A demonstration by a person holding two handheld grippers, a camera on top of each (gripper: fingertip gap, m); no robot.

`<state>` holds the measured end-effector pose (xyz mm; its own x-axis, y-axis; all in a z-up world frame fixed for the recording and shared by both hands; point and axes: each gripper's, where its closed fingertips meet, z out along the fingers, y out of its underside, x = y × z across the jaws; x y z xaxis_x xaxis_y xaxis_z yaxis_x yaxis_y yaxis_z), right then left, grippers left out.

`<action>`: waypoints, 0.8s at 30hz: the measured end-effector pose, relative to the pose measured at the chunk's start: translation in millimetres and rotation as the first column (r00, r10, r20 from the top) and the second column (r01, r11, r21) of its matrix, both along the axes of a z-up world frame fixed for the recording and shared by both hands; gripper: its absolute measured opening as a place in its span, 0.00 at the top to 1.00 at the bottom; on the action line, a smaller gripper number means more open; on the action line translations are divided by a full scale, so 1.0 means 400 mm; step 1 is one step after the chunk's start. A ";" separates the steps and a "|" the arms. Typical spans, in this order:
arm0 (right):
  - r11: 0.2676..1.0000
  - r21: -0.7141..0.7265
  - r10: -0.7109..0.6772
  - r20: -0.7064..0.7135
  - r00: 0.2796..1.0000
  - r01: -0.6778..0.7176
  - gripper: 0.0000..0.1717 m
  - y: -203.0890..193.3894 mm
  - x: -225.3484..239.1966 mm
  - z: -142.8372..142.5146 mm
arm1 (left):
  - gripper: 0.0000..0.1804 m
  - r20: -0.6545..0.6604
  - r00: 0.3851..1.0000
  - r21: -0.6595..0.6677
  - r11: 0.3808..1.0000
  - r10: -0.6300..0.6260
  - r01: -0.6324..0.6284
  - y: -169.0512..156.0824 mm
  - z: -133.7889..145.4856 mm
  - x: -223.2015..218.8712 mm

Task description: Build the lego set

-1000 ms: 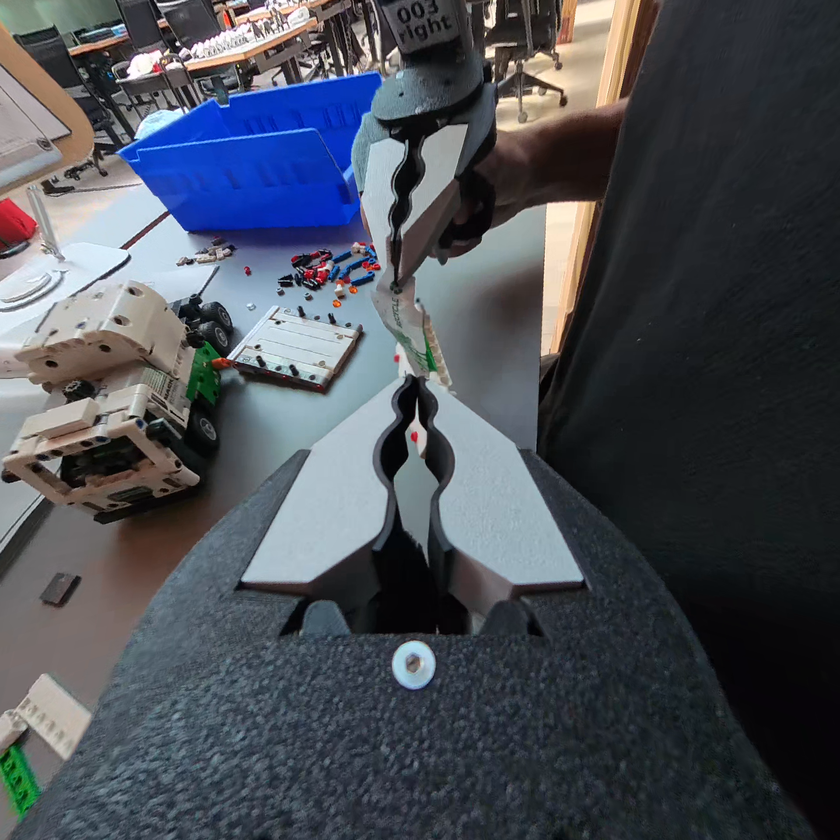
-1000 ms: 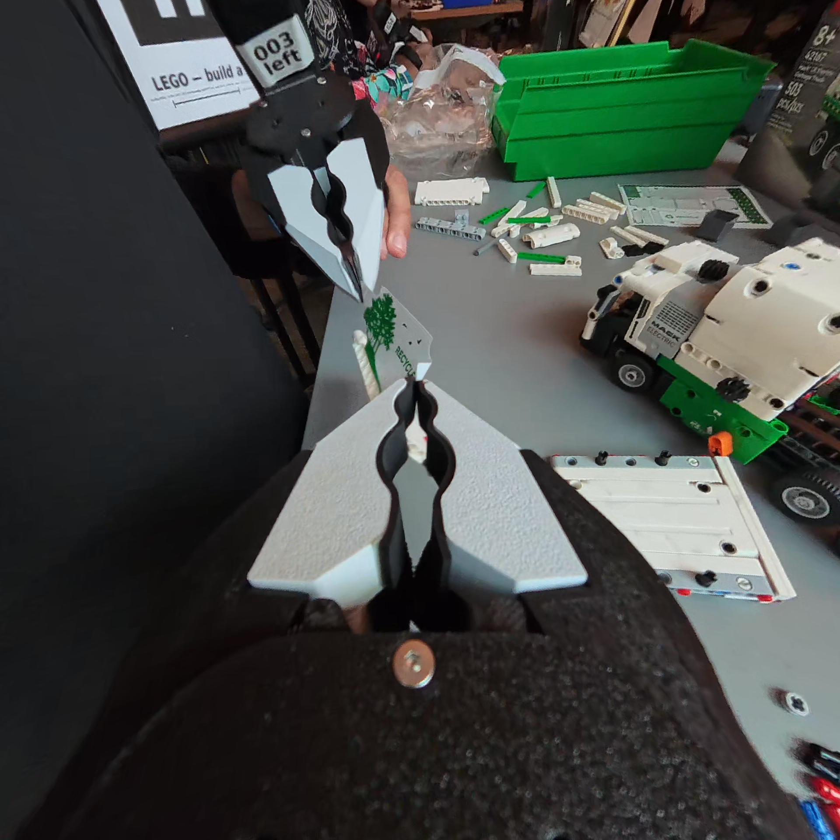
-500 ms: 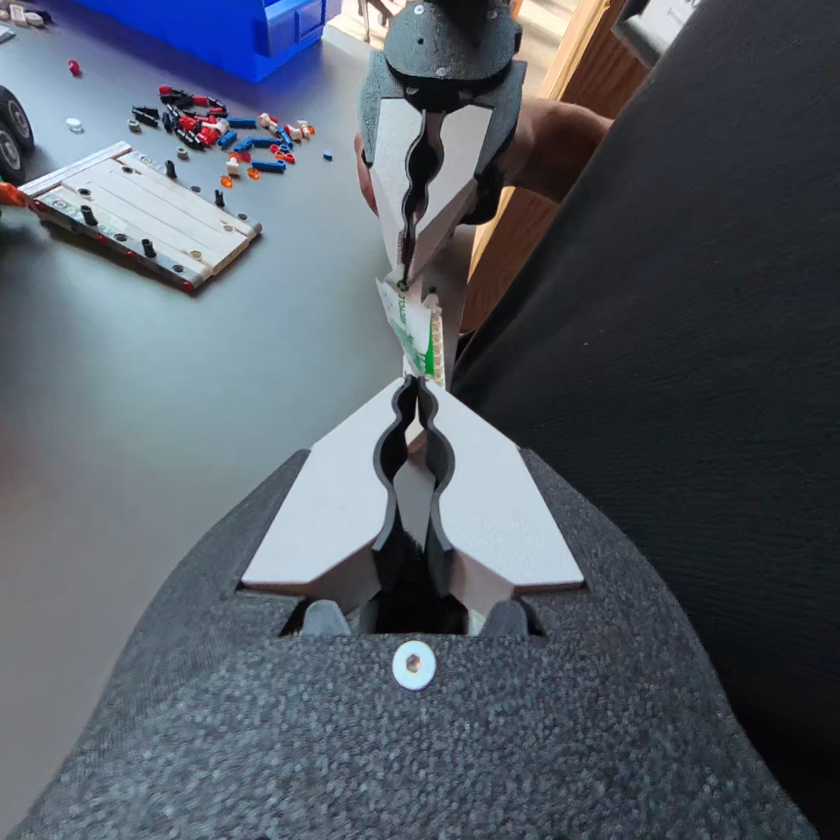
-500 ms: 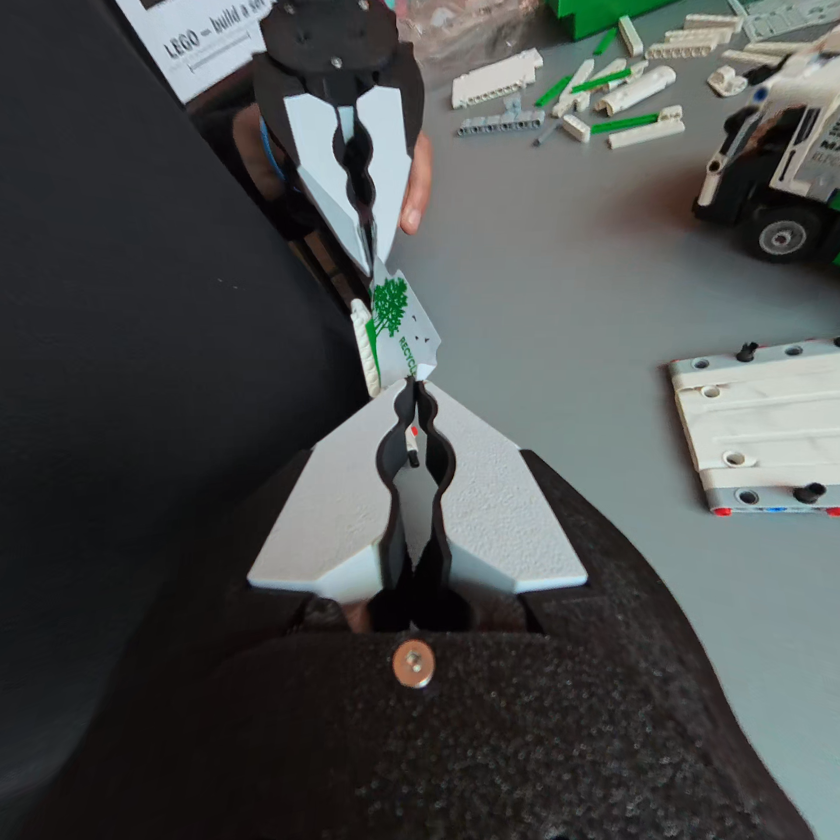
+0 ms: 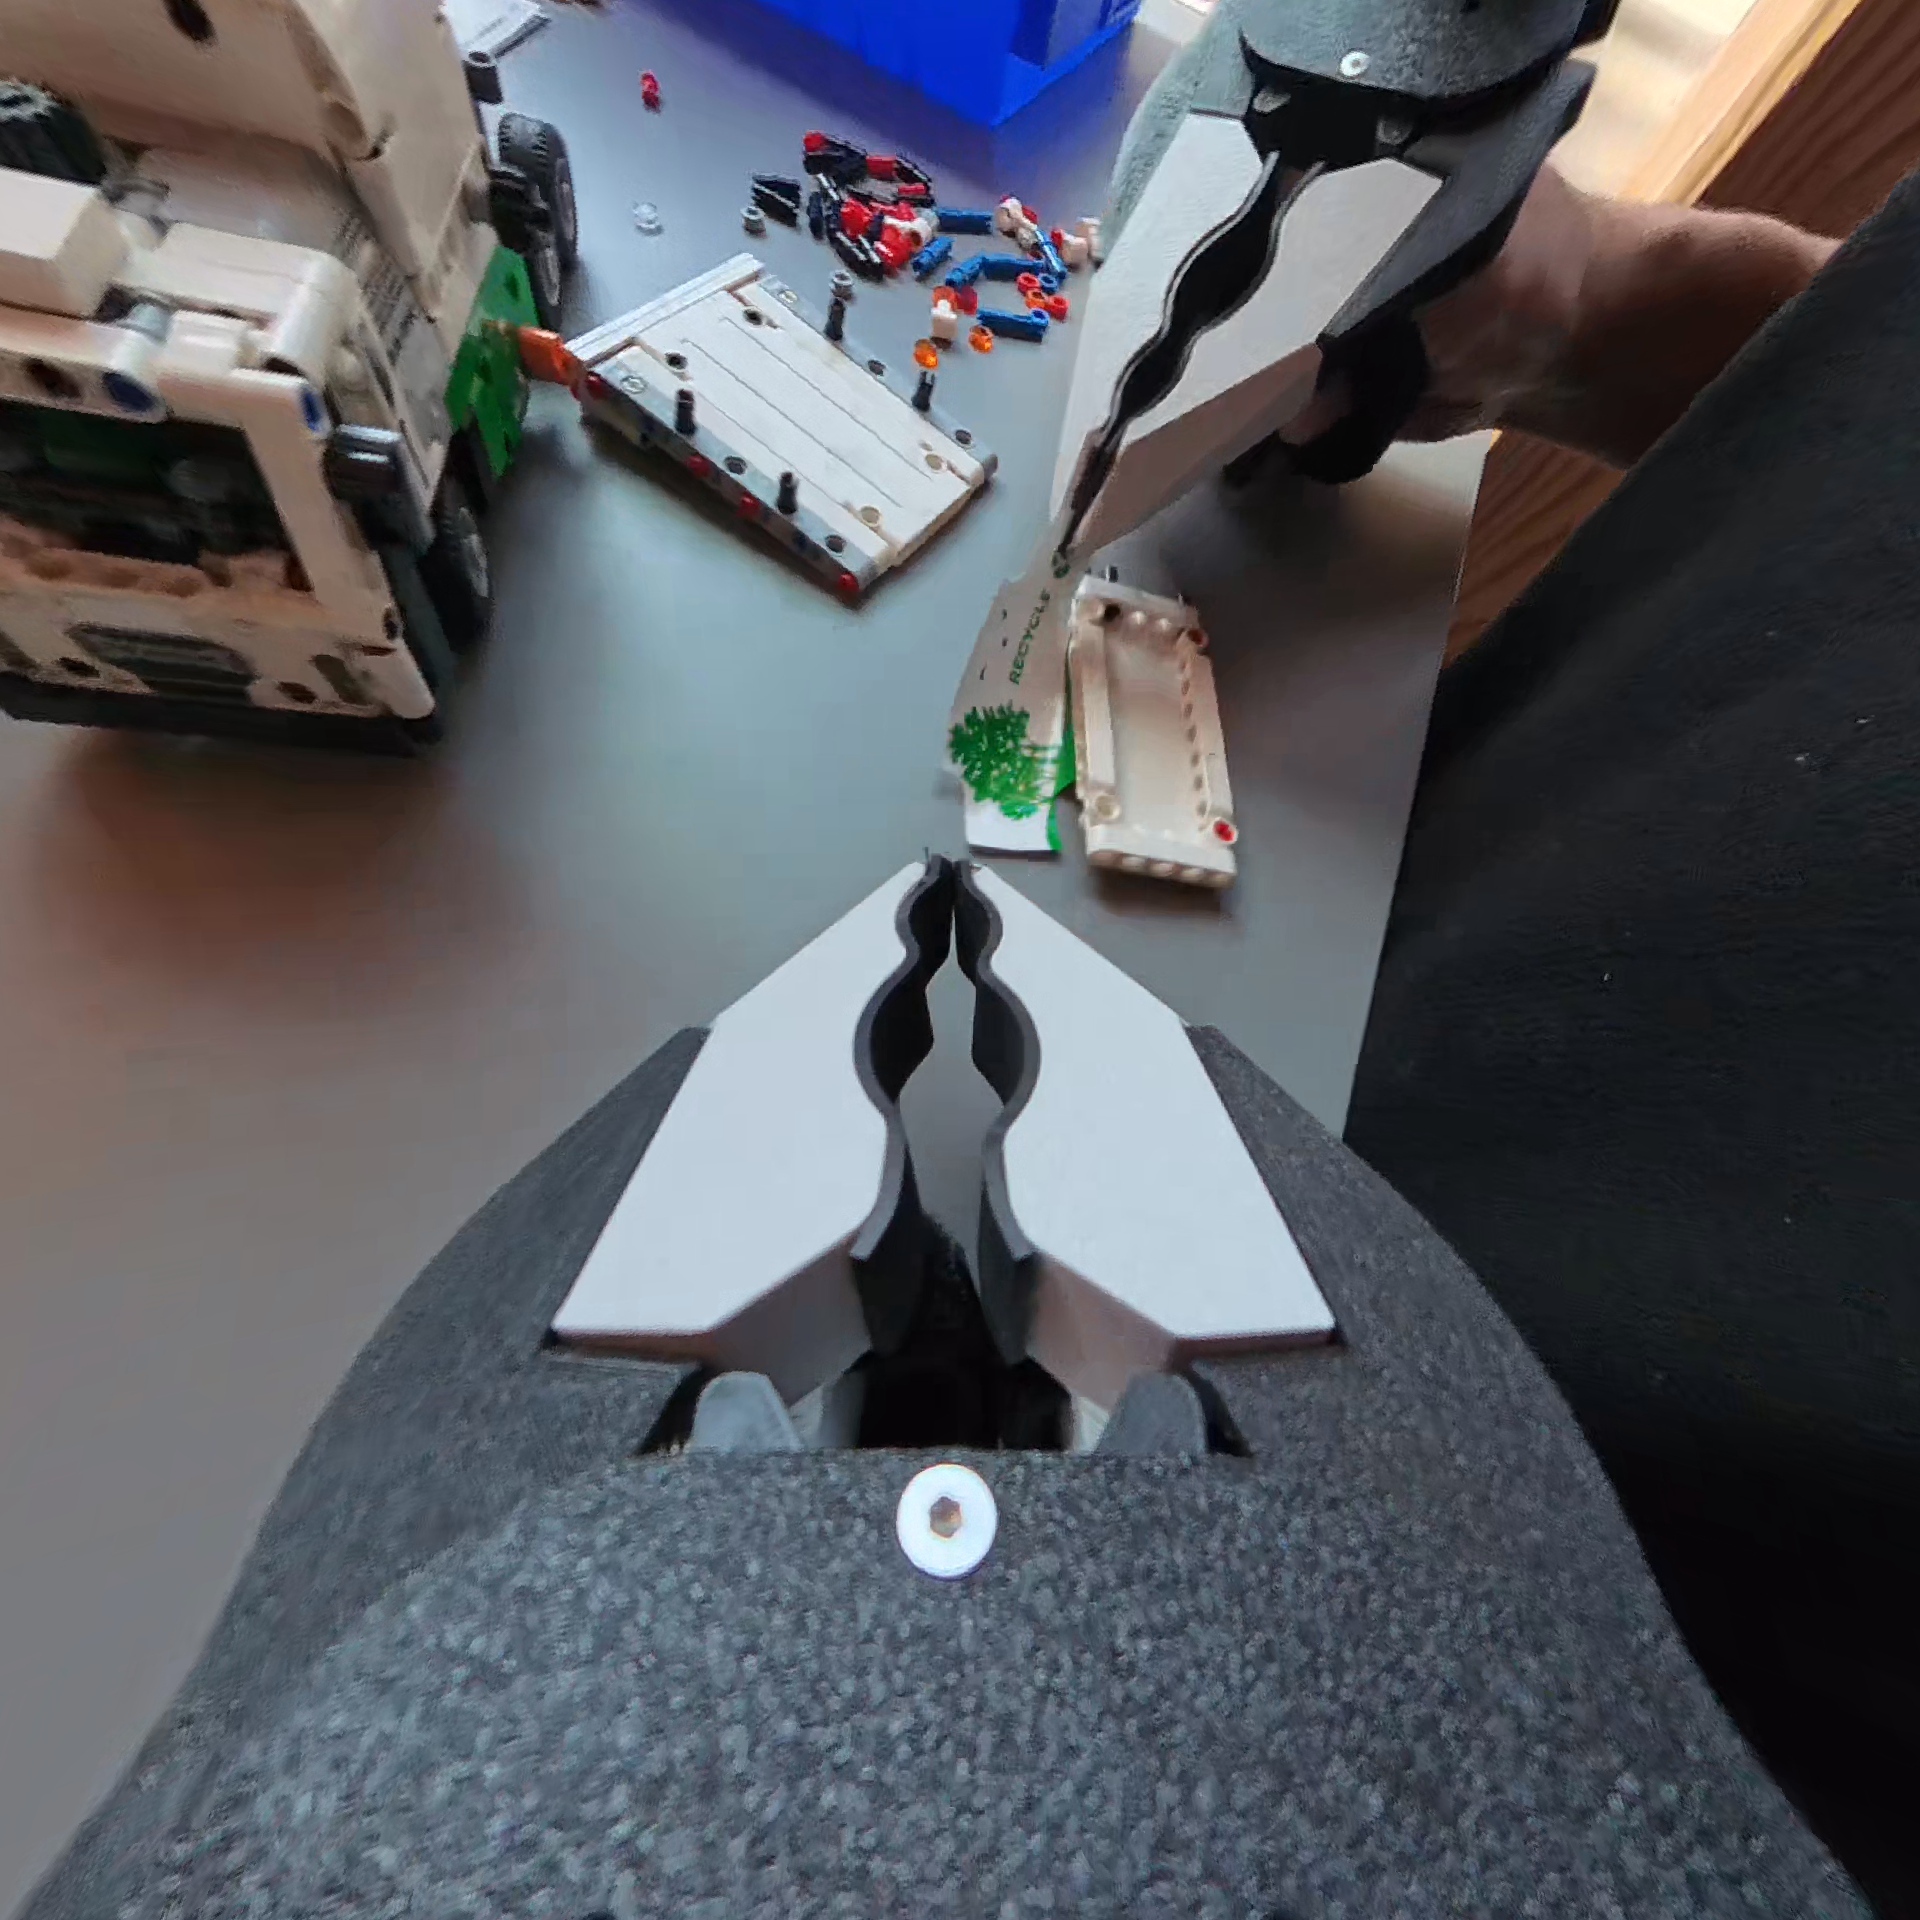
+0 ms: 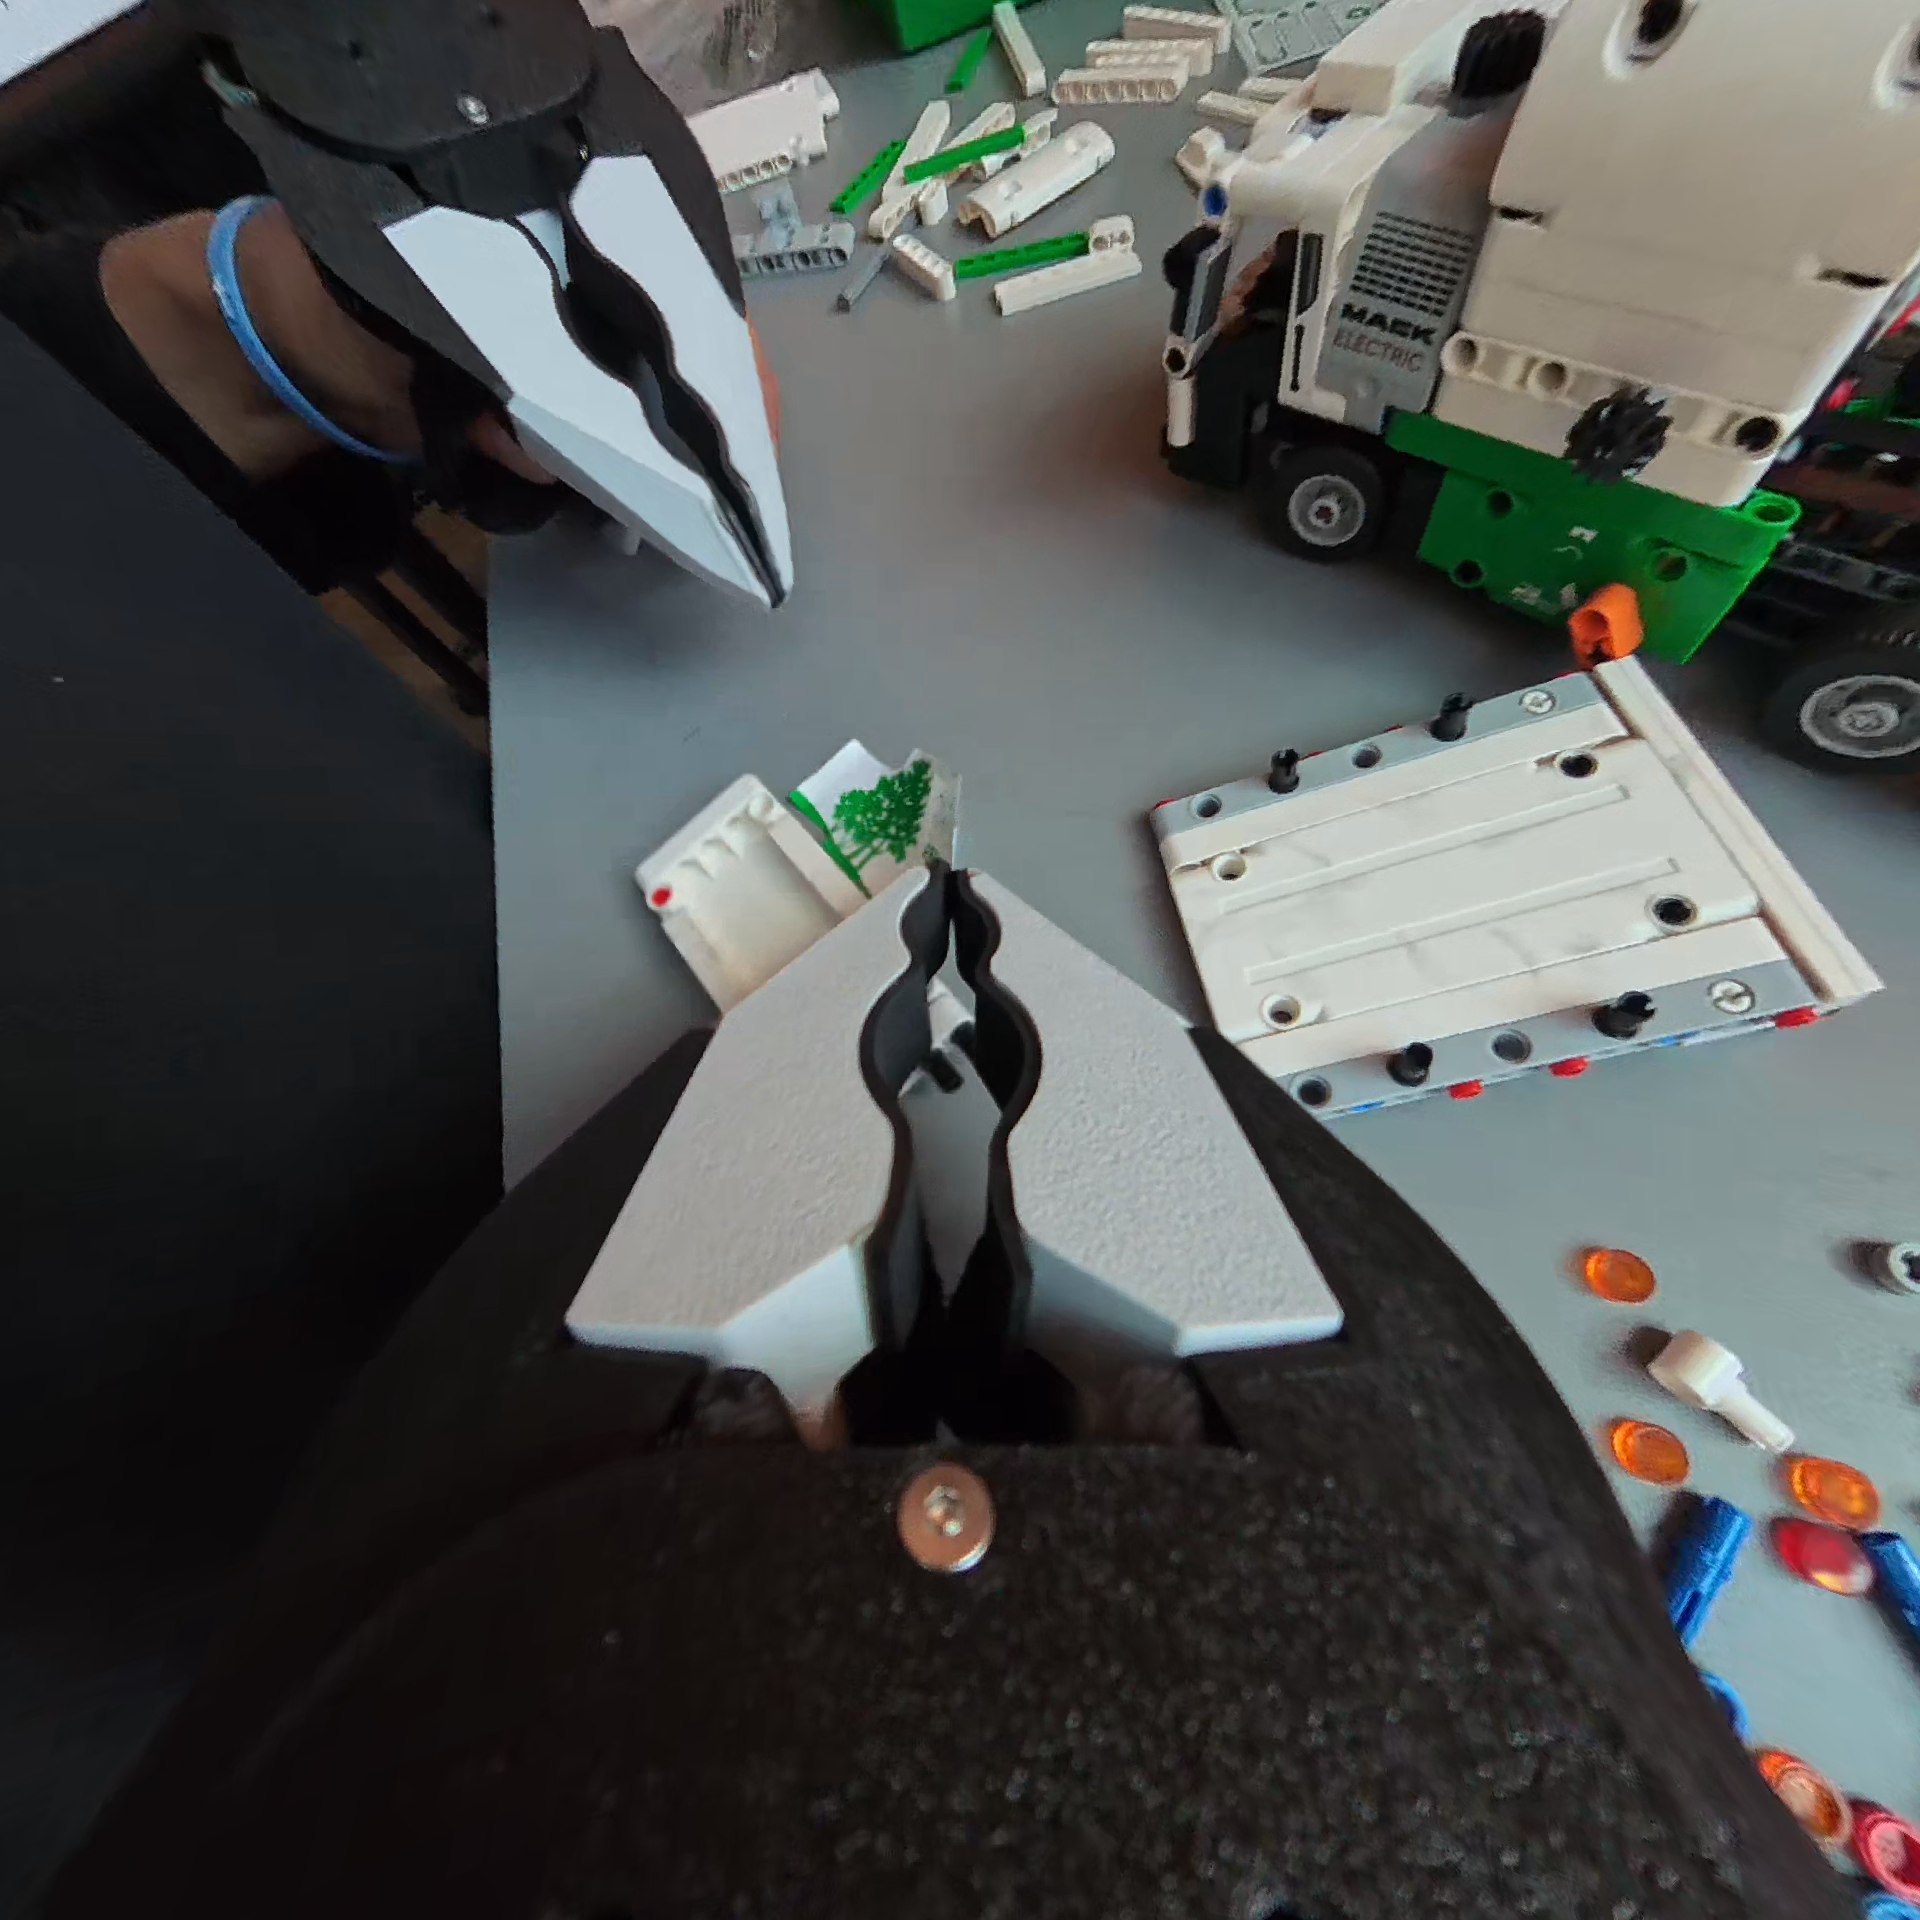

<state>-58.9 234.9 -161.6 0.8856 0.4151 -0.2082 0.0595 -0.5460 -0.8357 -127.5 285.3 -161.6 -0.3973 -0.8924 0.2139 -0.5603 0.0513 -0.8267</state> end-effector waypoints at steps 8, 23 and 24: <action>1.000 -0.018 -0.019 -0.082 0.996 0.018 1.00 0.005 0.009 0.007 | 0.96 0.120 0.987 -0.091 0.989 -0.103 0.114 -0.070 0.096 0.032; 0.988 0.121 -0.079 -0.108 0.991 0.092 1.00 -0.027 -0.013 0.062 | 0.91 0.068 0.998 0.395 0.918 0.010 -0.036 -0.146 -0.021 0.085; 0.988 0.132 -0.065 -0.104 0.992 0.079 1.00 -0.030 -0.019 0.067 | 0.91 0.069 0.998 0.400 0.915 0.017 -0.043 -0.145 -0.024 0.086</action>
